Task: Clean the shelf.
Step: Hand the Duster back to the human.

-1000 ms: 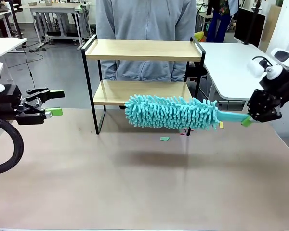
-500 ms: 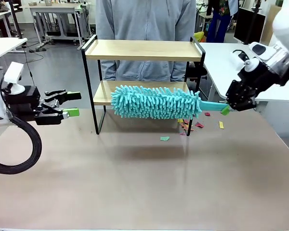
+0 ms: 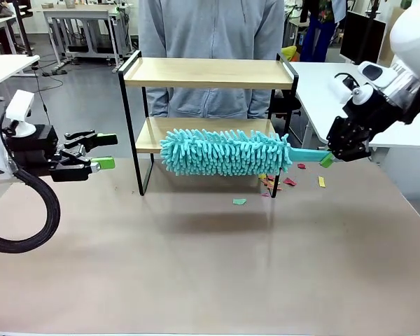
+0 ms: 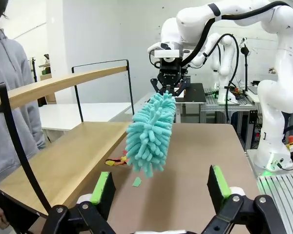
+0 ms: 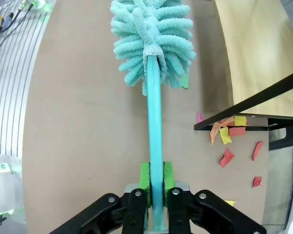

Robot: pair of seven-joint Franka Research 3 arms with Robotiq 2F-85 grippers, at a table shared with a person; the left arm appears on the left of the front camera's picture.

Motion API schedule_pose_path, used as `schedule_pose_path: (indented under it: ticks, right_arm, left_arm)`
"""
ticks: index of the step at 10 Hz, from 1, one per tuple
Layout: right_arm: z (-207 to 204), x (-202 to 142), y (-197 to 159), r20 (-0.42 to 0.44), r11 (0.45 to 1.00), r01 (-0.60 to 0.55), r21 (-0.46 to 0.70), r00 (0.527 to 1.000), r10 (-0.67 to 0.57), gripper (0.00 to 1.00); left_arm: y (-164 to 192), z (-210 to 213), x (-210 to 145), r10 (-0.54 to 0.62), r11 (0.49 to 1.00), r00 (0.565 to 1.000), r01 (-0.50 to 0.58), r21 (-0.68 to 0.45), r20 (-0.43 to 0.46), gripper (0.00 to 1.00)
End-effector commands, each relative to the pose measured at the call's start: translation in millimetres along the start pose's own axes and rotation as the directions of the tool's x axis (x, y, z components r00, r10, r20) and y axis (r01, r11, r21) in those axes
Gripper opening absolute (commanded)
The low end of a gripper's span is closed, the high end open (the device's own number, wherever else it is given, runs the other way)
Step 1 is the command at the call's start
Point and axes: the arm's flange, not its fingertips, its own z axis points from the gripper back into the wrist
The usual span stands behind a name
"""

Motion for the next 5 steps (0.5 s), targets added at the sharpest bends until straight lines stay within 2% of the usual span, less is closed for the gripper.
schedule_pose_path:
  ticks: [1, 2, 5]
  right_arm:
    - [0, 0, 0, 0.021, 1.0, 0.001, 0.0, 1.0, -0.001, 0.13]
    - [0, 0, 0, 0.021, 1.0, 0.001, 0.0, 1.0, -0.001, 0.13]
    - [0, 0, 0, 0.021, 1.0, 0.001, 0.0, 1.0, -0.001, 0.13]
  left_arm:
    - [4, -22, -10, 0.005, 0.996, 1.0, -0.004, -0.089, 0.002, 1.0]
    - [7, -38, -15, -0.004, 0.992, 1.0, 0.005, -0.126, 0.005, 1.0]
    - [26, -71, -18, 0.003, 0.992, 1.0, -0.003, -0.127, -0.001, 1.0]
